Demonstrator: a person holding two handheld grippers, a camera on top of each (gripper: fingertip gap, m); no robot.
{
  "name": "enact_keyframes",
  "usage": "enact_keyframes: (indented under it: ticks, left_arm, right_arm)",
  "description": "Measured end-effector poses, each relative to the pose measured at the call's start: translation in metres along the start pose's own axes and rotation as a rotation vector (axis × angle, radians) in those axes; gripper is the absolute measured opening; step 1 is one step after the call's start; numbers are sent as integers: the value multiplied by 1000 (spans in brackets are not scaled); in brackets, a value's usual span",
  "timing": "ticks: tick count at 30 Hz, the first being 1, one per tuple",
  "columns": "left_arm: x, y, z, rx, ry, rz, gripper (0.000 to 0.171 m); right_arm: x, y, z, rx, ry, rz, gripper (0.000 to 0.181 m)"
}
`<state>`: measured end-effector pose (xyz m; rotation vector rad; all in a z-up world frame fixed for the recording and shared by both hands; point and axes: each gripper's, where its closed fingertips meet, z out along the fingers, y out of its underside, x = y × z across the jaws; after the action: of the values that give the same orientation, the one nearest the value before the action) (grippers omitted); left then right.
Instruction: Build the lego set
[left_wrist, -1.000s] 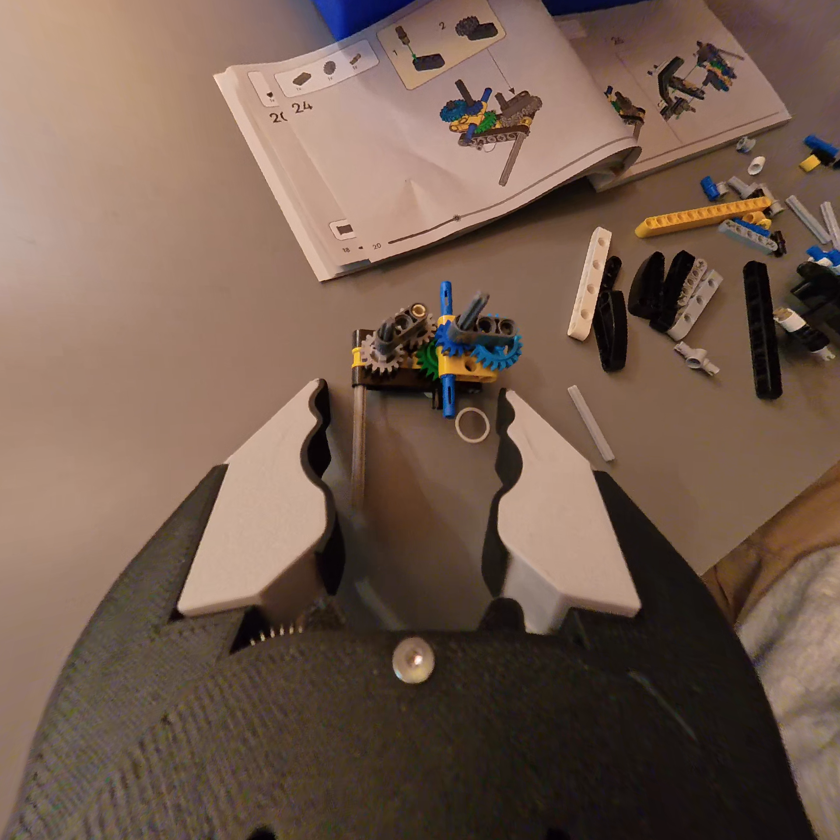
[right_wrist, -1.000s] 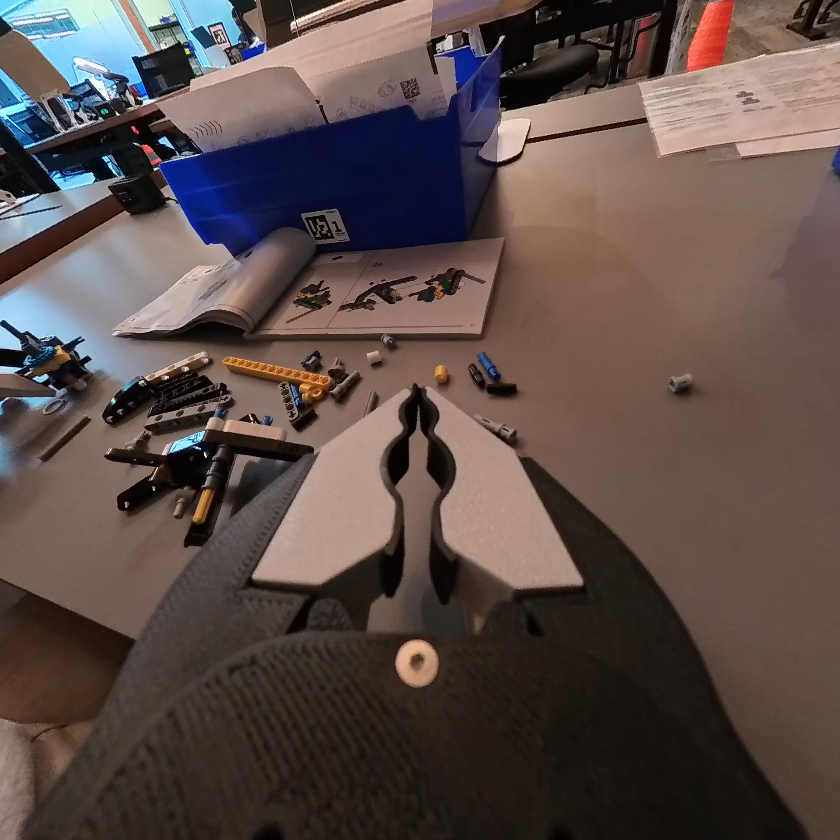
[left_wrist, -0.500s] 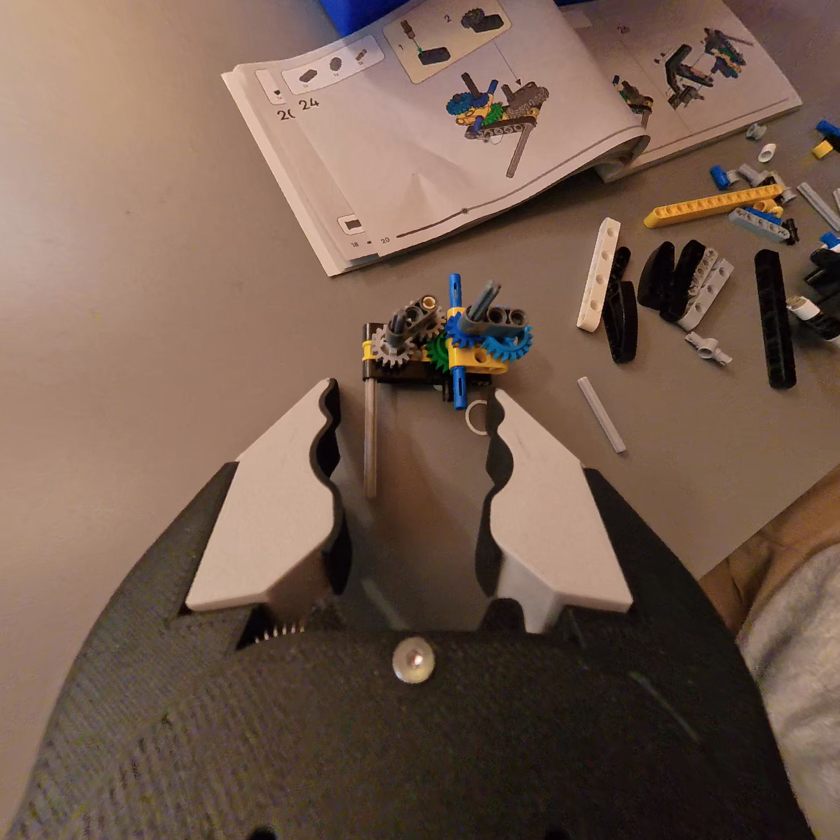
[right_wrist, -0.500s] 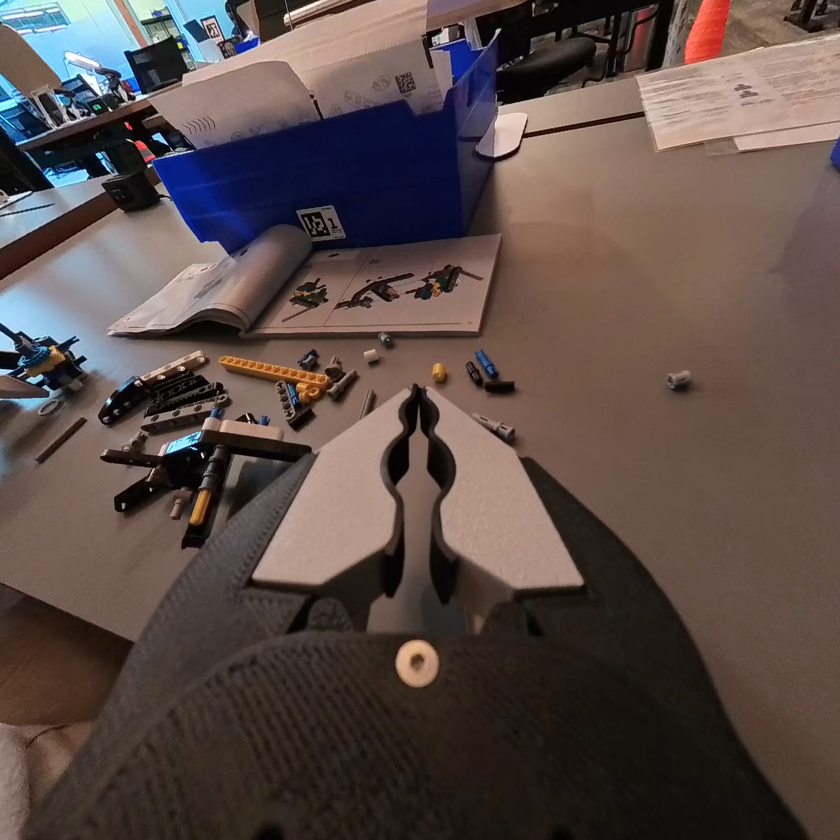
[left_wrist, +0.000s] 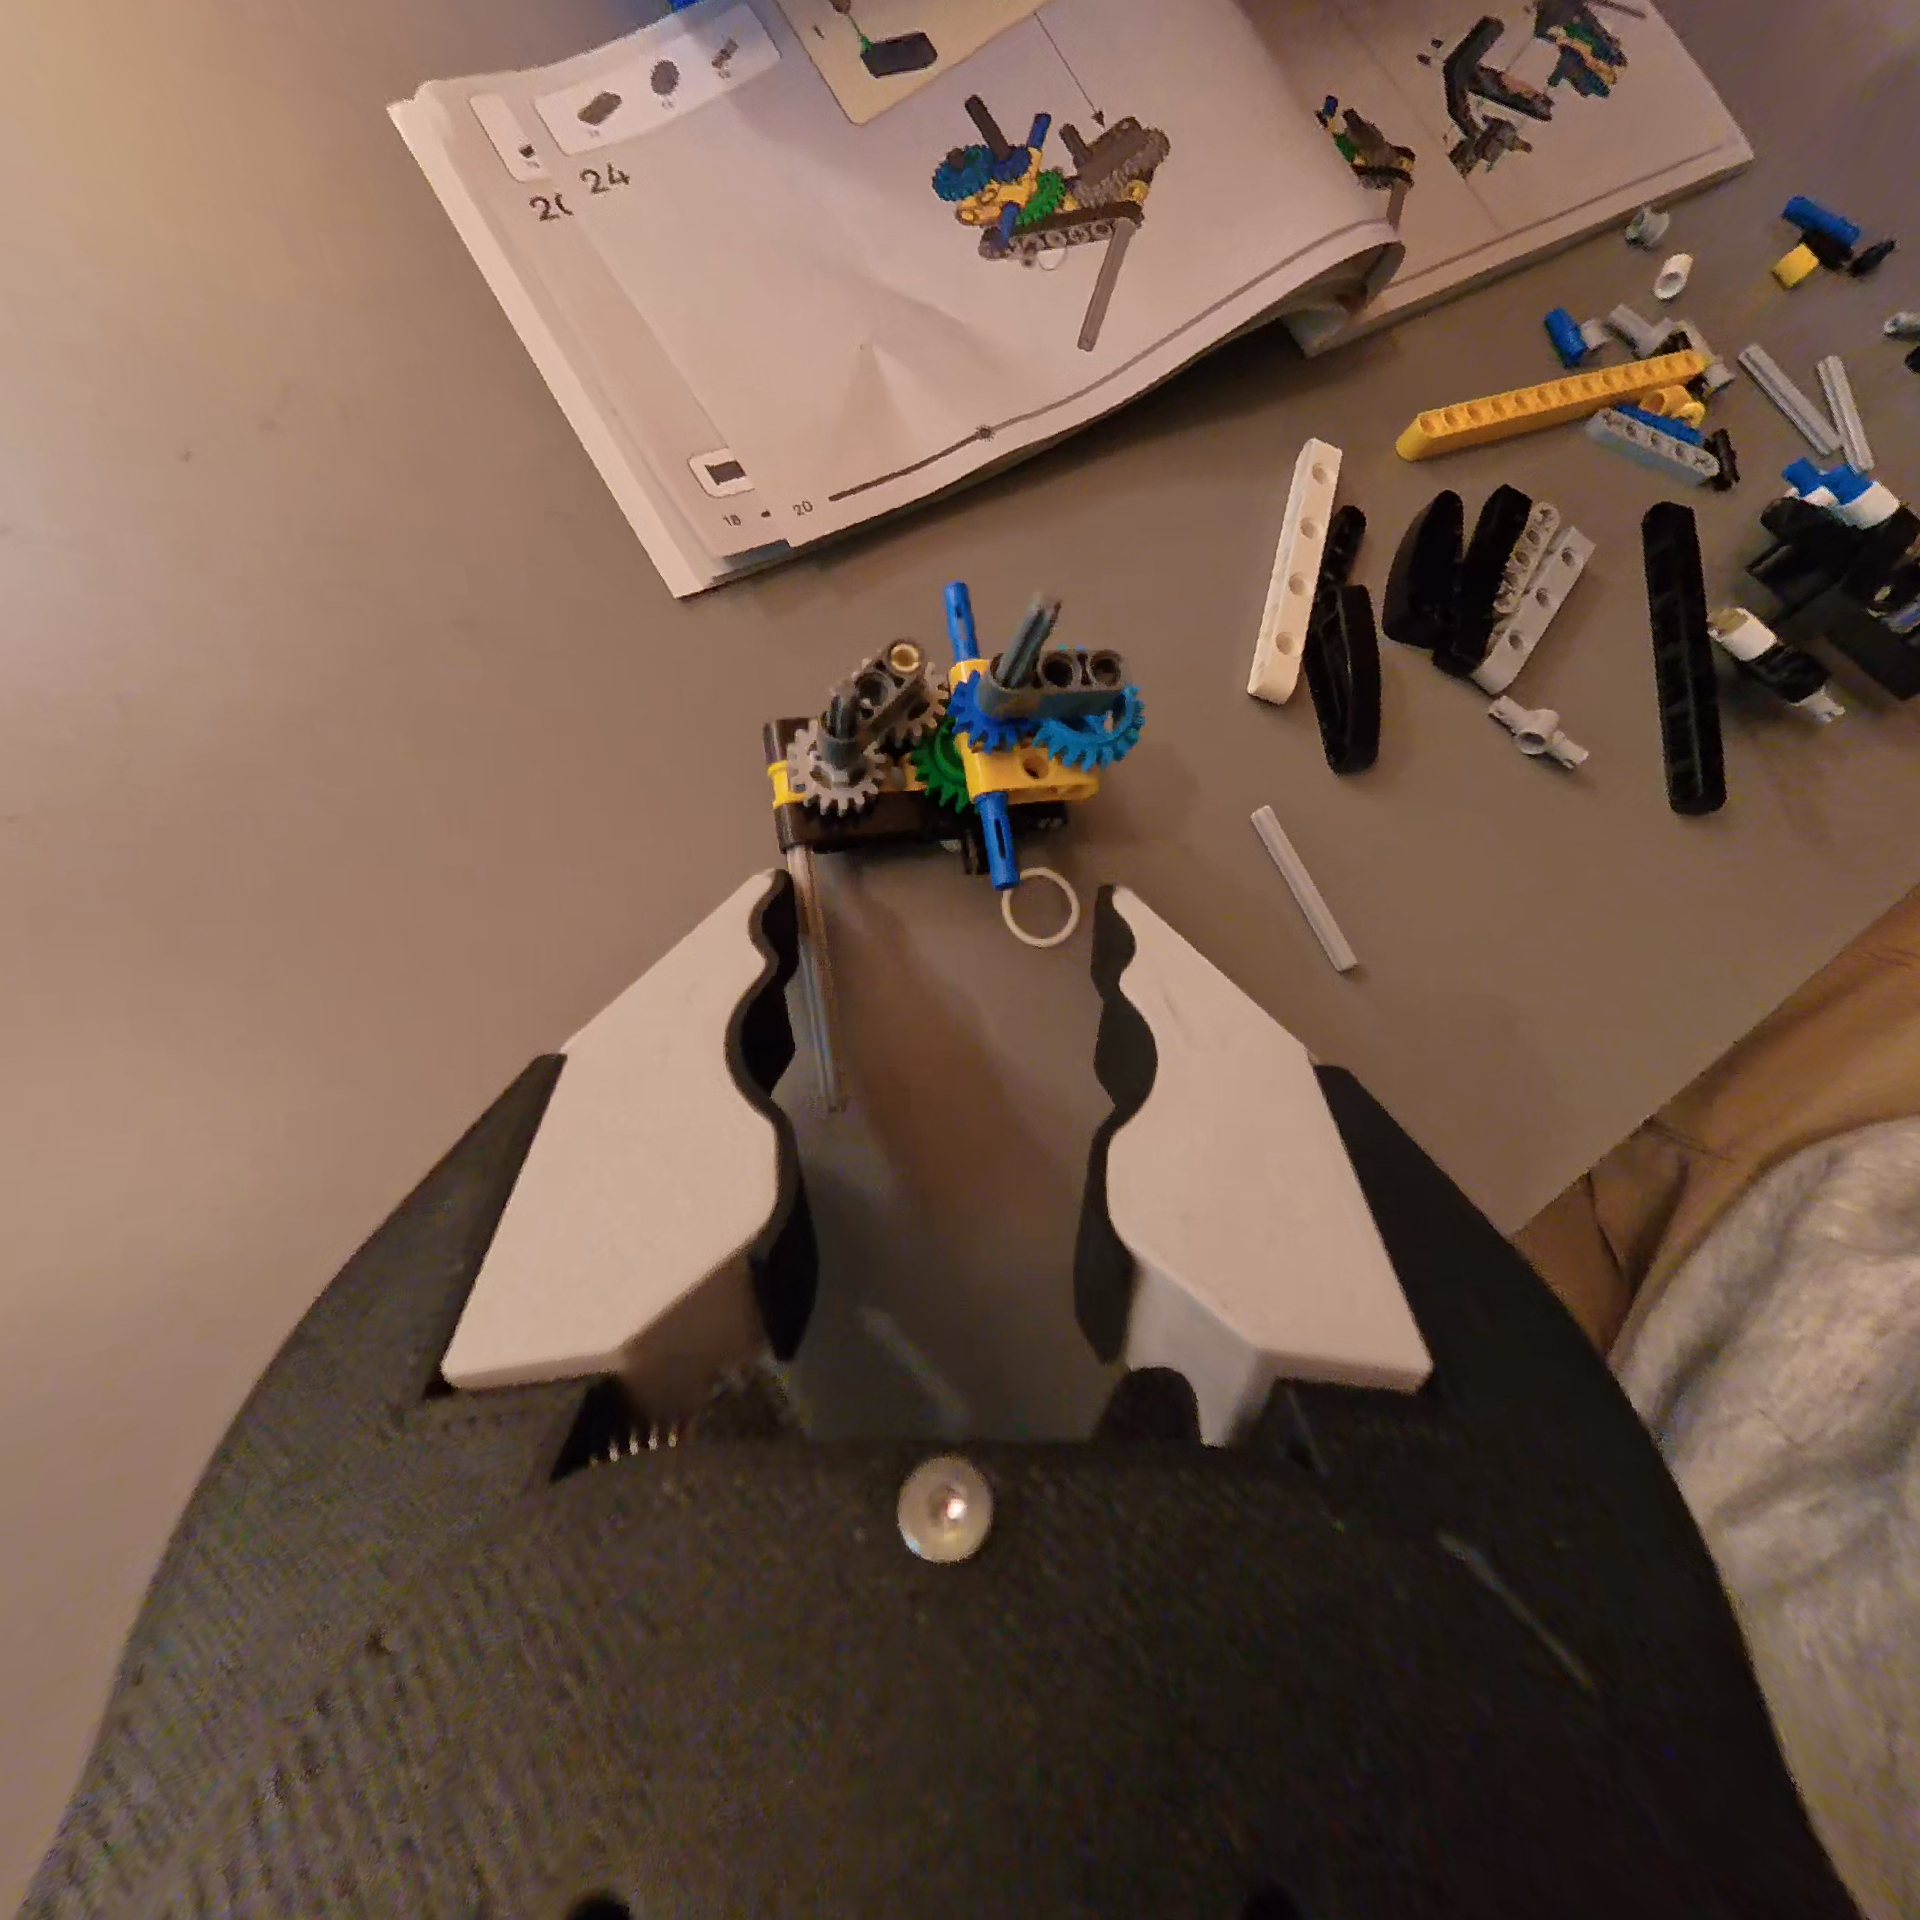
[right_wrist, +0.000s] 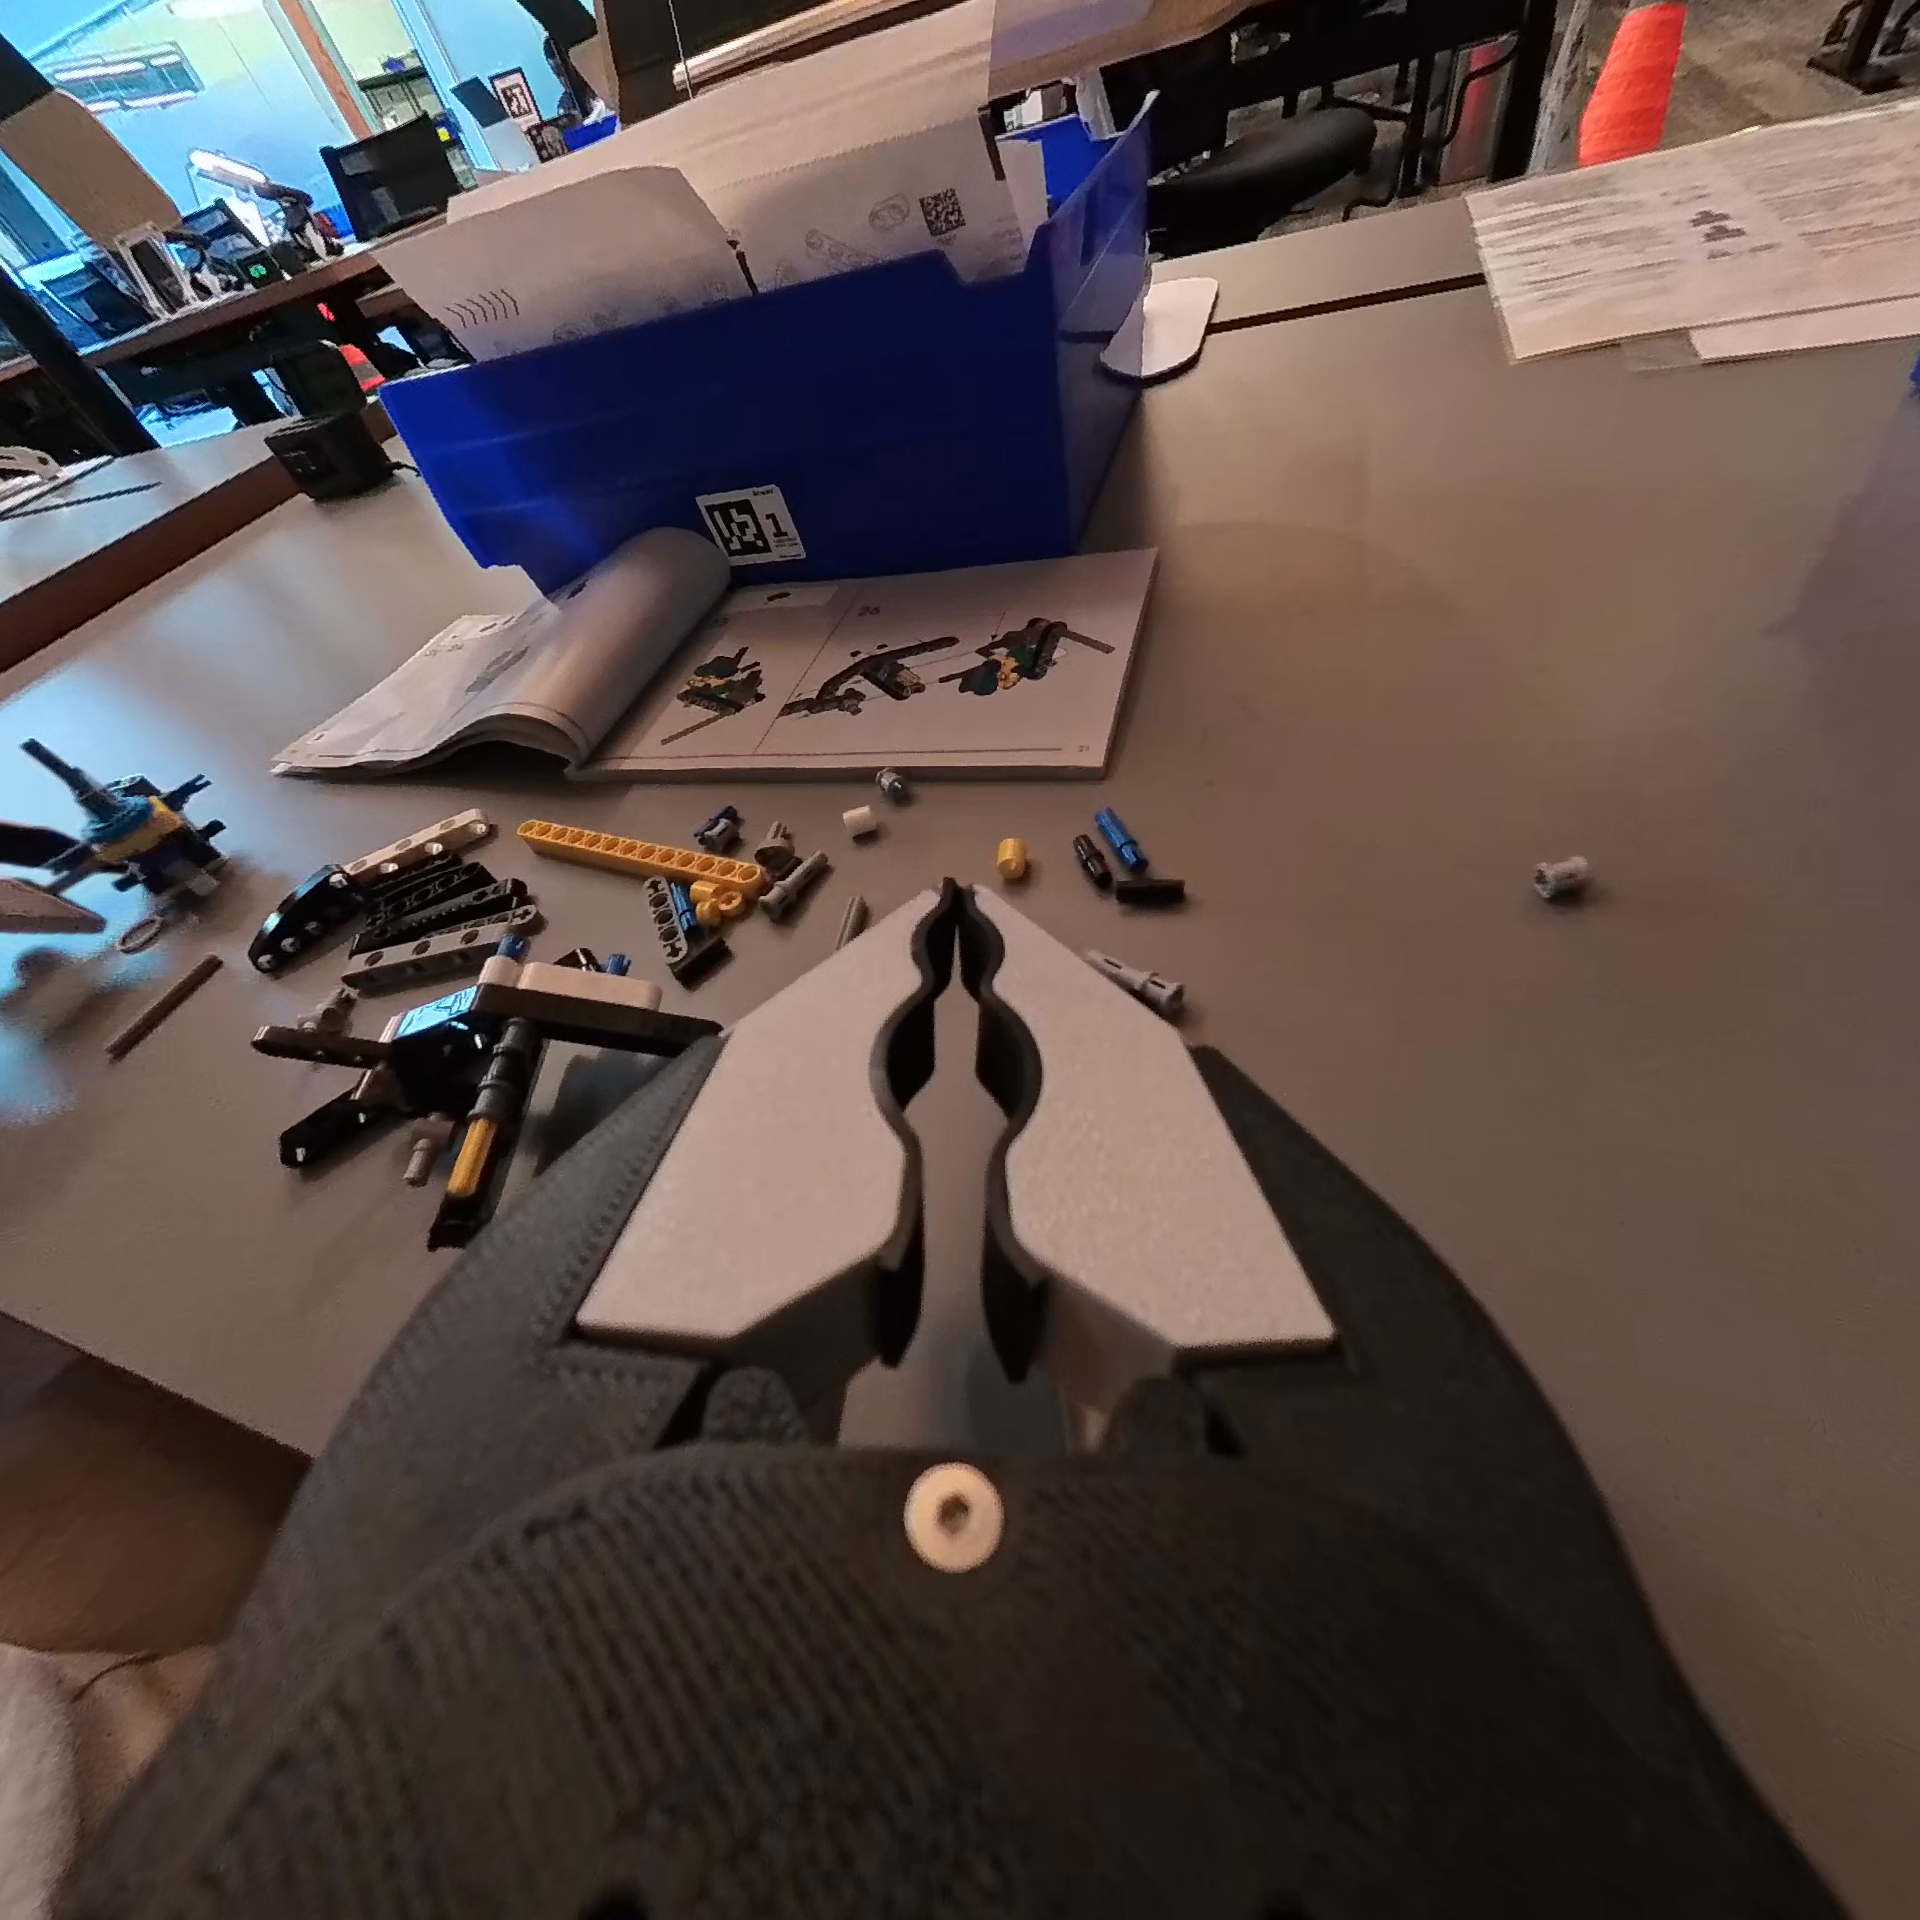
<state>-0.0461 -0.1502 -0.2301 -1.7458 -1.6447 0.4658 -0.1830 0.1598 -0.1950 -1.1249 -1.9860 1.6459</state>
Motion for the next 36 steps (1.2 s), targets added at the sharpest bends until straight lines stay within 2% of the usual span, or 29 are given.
enact_keyframes:
  ticks: [10,14,17,19,21,24,26,29,31,33,36]
  left_arm:
    - [14,9,-5,-84,4,37,50]
    - [3,-5,-23,-19,-29,-6,52]
    - [8,-32,-38,98,-3,-31,51]
    - [34,-55,-44,176,109,-39,45]
    - [81,-78,-45,216,292,-31,42]
    - [170,-98,-39,187,594,31,42]
    - [224,-102,-28,146,715,103,39]
    - [297,-90,-9,88,852,263,38]
    - [334,-76,2,68,924,363,36]
    - [355,-65,16,77,944,425,33]
    - [372,-53,22,116,1015,414,27]
  right_arm:
    - [-2,-2,-1,17,-17,-4,0]
    - [-3,-2,-2,23,-22,-4,0]
    - [-3,-3,-2,28,-26,-6,0]
    - [-4,-3,-3,32,-28,-9,0]
    - [-4,-4,-3,37,-30,-10,0]
    - [-4,-4,-3,38,-33,-10,0]
    - [-5,-4,-3,38,-34,-10,0]
    - [-4,-4,-3,36,-32,-8,0]
    - [-4,-3,-3,32,-30,-6,0]
    - [-3,-2,-2,22,-27,-1,0]
    - [-2,0,0,3,-20,4,0]
